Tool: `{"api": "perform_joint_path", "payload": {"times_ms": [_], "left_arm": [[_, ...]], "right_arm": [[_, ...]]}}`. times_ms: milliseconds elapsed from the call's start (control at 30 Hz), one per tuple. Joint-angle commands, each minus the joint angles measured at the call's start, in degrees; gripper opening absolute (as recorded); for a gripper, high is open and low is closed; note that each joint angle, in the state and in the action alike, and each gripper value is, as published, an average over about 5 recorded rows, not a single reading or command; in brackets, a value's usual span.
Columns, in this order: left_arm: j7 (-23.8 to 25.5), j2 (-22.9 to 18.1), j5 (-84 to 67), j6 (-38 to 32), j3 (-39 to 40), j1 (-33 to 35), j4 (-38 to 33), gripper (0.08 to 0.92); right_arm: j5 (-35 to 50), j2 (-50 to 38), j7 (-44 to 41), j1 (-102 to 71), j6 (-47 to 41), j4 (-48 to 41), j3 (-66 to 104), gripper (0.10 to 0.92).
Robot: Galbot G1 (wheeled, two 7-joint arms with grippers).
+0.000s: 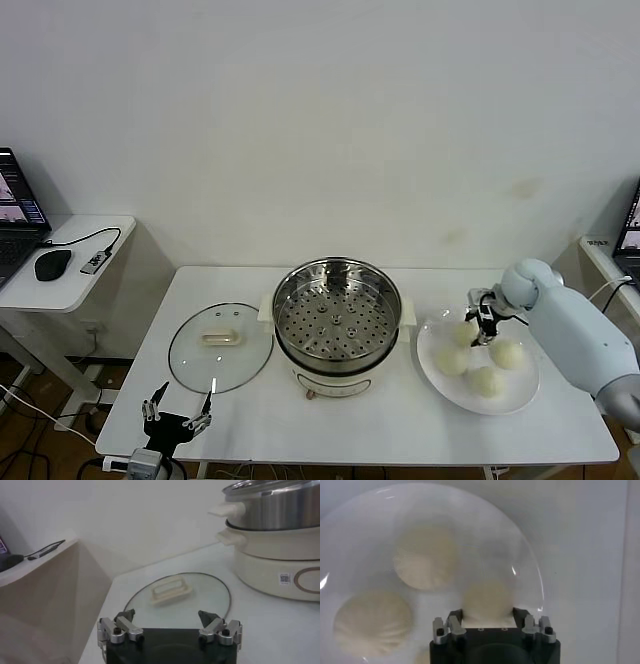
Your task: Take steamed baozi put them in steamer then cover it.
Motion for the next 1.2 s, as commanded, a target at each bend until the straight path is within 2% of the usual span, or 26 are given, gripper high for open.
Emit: {"api": "perform_joint_path", "payload": {"times_ms": [33,200,367,600,767,833,967,1033,1200], "left_arm": [[0.0,0.0,0.0,0.0,0.0,0.0,0.0,0.823],[-0.1,0.1,0.0,0.0,0.2,-0.1,-0.1,0.823],[-0.2,0.2,0.0,0.0,0.3,-0.3,-0.3,0.823],[-0.4,0.4,0.1,0.3,0.1,-0.2,-0.9,0.823],[-0.4,0.6,-0.1,0.6,-0.4,0.0,-2.2,0.823],[-0.5,0.6,-0.2,0.7,-0.5,0.1,-2.6,0.823],[-0.8,0.5,-0.3,0.6,-0.6,0.2,-3.1,0.823],[-0.8,0.4,-0.3,0.5,-0.6,0.4,-3.5,0.823],[-0.7,0.3,-0.3,0.4,-1.0,0.9,-4.4,0.823]], "right_arm": [[5.2,-2.3,-0.7,1.9,-0.9,2.3,-1.4,0.611],[11.8,-6.3,-2.2,6.8,-2.8,7.4,-5.5,0.603],[19.4,-8.2,-4.0,19.0,-3.9,11.5,-14.5,0.602],[30.9,-2.0,-7.4,38.1,-4.8,10.8,-29.9,0.603],[35.5,4.6,-9.4,44.8,-3.9,7.8,-33.8,0.602],[38.2,8.3,-10.8,45.5,0.2,5.1,-34.2,0.602],[44.9,15.9,-14.5,46.0,17.4,-3.1,-35.7,0.602],[43.5,18.5,-15.1,46.0,24.3,-4.2,-36.1,0.602],[34.7,21.3,-14.8,44.6,35.9,-0.6,-35.8,0.602]]}}
